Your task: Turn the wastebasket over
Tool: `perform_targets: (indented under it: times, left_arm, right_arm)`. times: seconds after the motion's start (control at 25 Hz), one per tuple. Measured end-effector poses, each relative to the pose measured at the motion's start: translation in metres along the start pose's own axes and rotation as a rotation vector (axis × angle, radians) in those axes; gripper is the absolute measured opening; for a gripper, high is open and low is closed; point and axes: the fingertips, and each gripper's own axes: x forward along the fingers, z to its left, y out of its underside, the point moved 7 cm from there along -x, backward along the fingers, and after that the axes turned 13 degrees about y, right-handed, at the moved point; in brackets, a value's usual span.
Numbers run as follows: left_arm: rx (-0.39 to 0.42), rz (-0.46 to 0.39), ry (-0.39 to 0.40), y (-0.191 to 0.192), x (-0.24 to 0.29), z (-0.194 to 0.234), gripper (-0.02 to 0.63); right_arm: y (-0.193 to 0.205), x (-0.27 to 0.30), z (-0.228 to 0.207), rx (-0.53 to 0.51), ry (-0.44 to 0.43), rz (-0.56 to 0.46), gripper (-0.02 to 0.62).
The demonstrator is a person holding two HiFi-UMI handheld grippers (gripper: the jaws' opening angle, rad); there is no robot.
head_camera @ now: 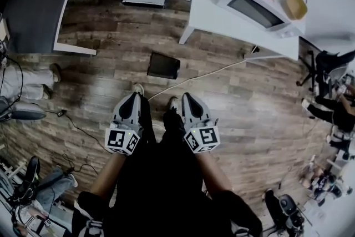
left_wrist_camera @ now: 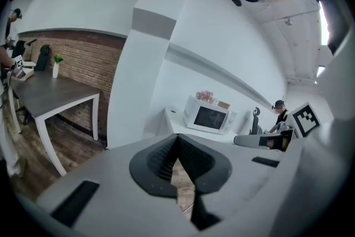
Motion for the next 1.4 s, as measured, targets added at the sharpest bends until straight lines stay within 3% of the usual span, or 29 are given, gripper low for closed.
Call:
perform_targets:
  times: [0.36, 0.6, 0.8, 0.92, 1.04, 1.4]
  left_arm:
    - [0.0, 0.126, 0.141, 0.017, 0.047, 0.069, 0.034]
    - [-0.002, 0.186, 0.156, 0.054, 0.074, 0.114, 0.035]
    - [-0.028, 0.238, 0.15, 0.1, 0.098, 0.155, 0.041]
    - [-0.043, 0.283, 0.151, 0.136, 0.111, 0.179, 0.097]
    - [-0.062, 0.307, 0.134, 0.171, 0.122, 0.201, 0.109]
    - [-0.13, 0.402, 0.114, 0.281, 0.15, 0.238, 0.133]
  right_arm:
    - [0.032, 0.068, 0.009, 0.058, 0.109, 0.026, 0.032]
    - [0.062, 0.105, 0.007, 0.085, 0.143, 0.055, 0.032]
    - [0.087, 0.135, 0.005, 0.076, 0.154, 0.092, 0.032]
    - [0.101, 0.149, 0.006, 0.063, 0.139, 0.114, 0.032]
    - [0.115, 0.163, 0.006, 0.049, 0.119, 0.132, 0.032]
    - [0.156, 0.186, -0.006, 0.052, 0.085, 0.177, 0.032]
